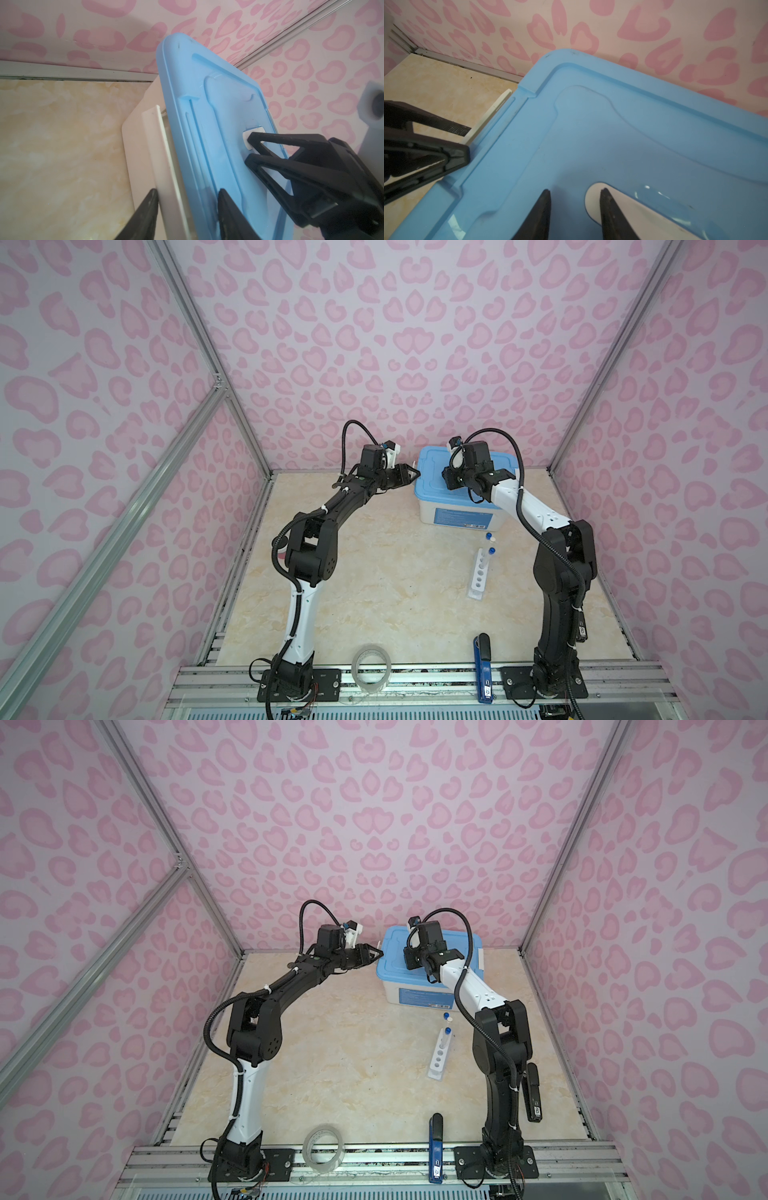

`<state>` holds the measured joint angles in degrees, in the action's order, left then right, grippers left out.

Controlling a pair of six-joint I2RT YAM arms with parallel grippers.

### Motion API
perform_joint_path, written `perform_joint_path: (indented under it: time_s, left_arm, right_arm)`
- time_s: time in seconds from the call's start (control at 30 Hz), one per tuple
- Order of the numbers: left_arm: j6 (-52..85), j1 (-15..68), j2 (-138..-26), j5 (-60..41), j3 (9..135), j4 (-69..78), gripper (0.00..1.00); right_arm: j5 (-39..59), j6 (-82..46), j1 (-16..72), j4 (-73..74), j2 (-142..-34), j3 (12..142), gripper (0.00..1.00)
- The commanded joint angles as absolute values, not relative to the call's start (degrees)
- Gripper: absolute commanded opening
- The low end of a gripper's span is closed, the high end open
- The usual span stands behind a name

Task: Organize the chemistry lab equipment
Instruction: 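Push the far white latch up onto the lid rim with left gripper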

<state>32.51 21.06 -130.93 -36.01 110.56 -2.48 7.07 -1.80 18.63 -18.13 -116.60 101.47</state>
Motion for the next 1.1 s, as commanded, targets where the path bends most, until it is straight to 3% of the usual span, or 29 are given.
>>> perform_joint_path:
  time_s: [0.0,0.53,1.07]
  left_arm:
    - [31.03,21.86,-125.97,-39.81,111.44,-3.07,0.48]
    - [29.24,22.5,-125.81,-38.39,113.06,-5.74,0.46]
    - [22.0,24.96,-125.52,-29.97,117.74,-14.97,0.47]
  right_arm:
    - [6.68,-2.09,18.63,-25.05,-117.69,100.94,0.4]
    - [6.86,-2.2,18.63,-24.53,-118.12,101.07,0.4]
    - [6.37,-2.55,18.99,-24.7,-120.06,101.16,0.39]
